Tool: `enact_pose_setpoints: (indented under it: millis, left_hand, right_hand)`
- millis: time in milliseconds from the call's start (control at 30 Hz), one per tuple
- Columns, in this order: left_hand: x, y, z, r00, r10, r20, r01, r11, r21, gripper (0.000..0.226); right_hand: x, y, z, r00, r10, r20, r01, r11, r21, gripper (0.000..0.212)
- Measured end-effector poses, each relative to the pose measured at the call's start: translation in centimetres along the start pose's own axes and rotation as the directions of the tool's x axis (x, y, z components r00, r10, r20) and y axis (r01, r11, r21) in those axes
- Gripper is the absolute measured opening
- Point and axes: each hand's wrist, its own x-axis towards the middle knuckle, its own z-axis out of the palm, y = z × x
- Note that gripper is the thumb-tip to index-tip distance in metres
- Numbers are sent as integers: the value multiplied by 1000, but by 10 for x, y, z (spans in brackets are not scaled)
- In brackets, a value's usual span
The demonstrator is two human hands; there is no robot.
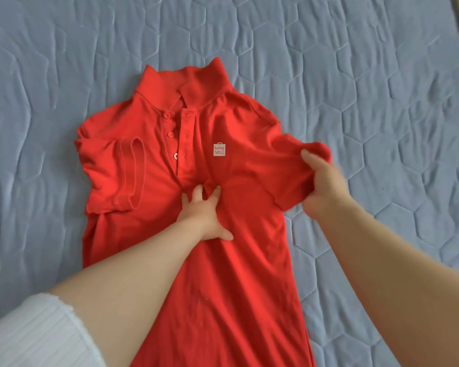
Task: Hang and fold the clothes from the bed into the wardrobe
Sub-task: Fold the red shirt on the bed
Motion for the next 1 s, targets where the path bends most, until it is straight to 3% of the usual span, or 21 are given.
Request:
enact_pose_setpoints:
  millis: [100,167,233,333,433,533,667,767,867,933,1000]
  left_hand:
    - [-2,3,-6,999,-4,41,3,1000,25,117]
    - [-1,3,-9,998,-6,69,5,1000,20,118]
    - [0,3,-11,996,-9,88,9,1000,1,118]
    - [1,3,-9,996,-16,85,16,1000,7,119]
    - [2,2,-6,997,-14,74,13,1000,14,120]
    - [1,0,-5,998,-9,67,8,1000,15,120]
    - [1,-1,-7,998,-2,68,2,1000,4,119]
    - [0,-2,-8,997,10,71,-10,1000,-1,119]
    - [-1,-2,-9,997,23,75,-23,1000,-3,119]
    - [-1,-4,-10,996,36,85,-35,999,-12,119]
    - [-2,-7,-11,994,54,93,-53,998,-14,120]
  right_hand:
    - [-2,-24,-17,995,94,-27,-85,968,235,19]
    - [-5,-27,-25,992,129,-9,-122,956,266,26]
    - [-5,-19,-23,990,139,35,-143,975,173,26]
    - [-5,-3,-7,994,90,65,-82,990,-112,20]
    - [5,5,-4,1000,-27,9,28,955,-294,37]
    - [8,0,-15,1000,-22,0,21,932,-361,45]
    - [7,-16,-33,988,-130,-86,97,947,-307,45]
    - [4,-23,-33,946,-261,-194,179,916,-360,65]
    - [2,-21,-19,846,-479,-233,310,799,-516,65]
    - [-4,-18,-1,763,-620,-182,420,690,-590,65]
    - [-11,-10,19,704,-711,-12,544,550,-634,60]
